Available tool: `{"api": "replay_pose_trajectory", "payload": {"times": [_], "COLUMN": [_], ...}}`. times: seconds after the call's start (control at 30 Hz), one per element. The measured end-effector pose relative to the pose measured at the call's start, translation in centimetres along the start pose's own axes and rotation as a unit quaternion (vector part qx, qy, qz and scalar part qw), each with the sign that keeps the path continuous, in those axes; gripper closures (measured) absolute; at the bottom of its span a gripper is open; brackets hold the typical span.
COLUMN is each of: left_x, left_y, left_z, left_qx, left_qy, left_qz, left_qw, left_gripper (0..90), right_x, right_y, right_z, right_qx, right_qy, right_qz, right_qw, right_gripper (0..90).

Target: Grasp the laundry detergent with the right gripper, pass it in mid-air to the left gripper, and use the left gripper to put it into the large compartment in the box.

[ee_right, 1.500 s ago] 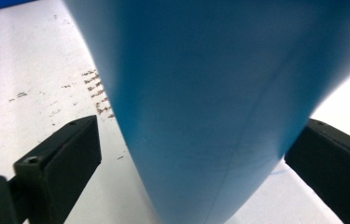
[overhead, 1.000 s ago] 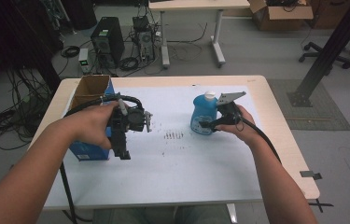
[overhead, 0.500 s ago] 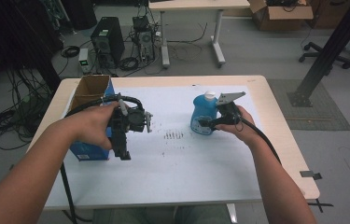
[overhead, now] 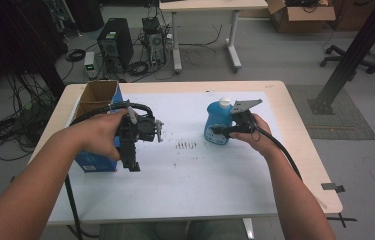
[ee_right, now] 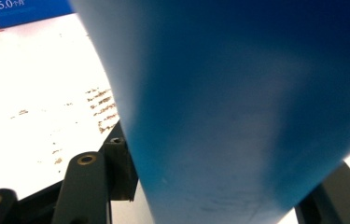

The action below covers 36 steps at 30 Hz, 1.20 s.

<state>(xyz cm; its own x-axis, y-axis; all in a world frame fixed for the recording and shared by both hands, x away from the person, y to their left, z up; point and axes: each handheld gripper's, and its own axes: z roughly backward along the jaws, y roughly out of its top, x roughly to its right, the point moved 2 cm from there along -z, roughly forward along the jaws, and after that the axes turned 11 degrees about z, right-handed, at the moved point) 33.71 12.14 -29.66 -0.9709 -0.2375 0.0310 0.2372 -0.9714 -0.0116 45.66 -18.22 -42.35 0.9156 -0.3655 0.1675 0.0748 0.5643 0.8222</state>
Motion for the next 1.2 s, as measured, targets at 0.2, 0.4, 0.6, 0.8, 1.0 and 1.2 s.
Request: {"api": "replay_pose_trajectory", "payload": {"times": [0.2,0.4,0.6,0.8,1.0,1.2], "left_x": [0.0,0.0,-0.1,-0.1,0.0,0.1], "left_y": [0.0,0.1,0.3,0.5,0.9,1.2], "left_z": [0.0,0.1,0.3,0.8,1.3,1.8], "left_qx": [0.001,0.0,0.0,0.0,0.002,0.005], "left_qy": [-0.001,-0.002,0.0,0.003,0.007,0.011], "left_qz": [0.0,-0.002,-0.001,-0.003,-0.007,-0.01], "left_qw": [1.0,1.0,1.0,1.0,0.9999,0.9999], "left_gripper": [0.2,0.2,0.2,0.2,0.2,0.2], "right_x": [0.0,-0.5,-1.0,-2.1,-3.9,-5.8], "right_y": [0.0,0.7,2.5,4.1,5.3,6.1], "right_z": [0.2,1.1,2.9,4.7,5.7,5.9], "right_qx": [-0.001,0.012,0.017,0.002,-0.001,0.006], "right_qy": [0.0,0.011,0.026,0.047,0.072,0.098], "right_qz": [-0.005,0.0,0.023,0.054,0.085,0.109], "right_qw": [1.0,0.9999,0.9993,0.9974,0.9937,0.9892], "right_gripper": [44.9,45.2,45.2,45.2,45.2,45.0]}}
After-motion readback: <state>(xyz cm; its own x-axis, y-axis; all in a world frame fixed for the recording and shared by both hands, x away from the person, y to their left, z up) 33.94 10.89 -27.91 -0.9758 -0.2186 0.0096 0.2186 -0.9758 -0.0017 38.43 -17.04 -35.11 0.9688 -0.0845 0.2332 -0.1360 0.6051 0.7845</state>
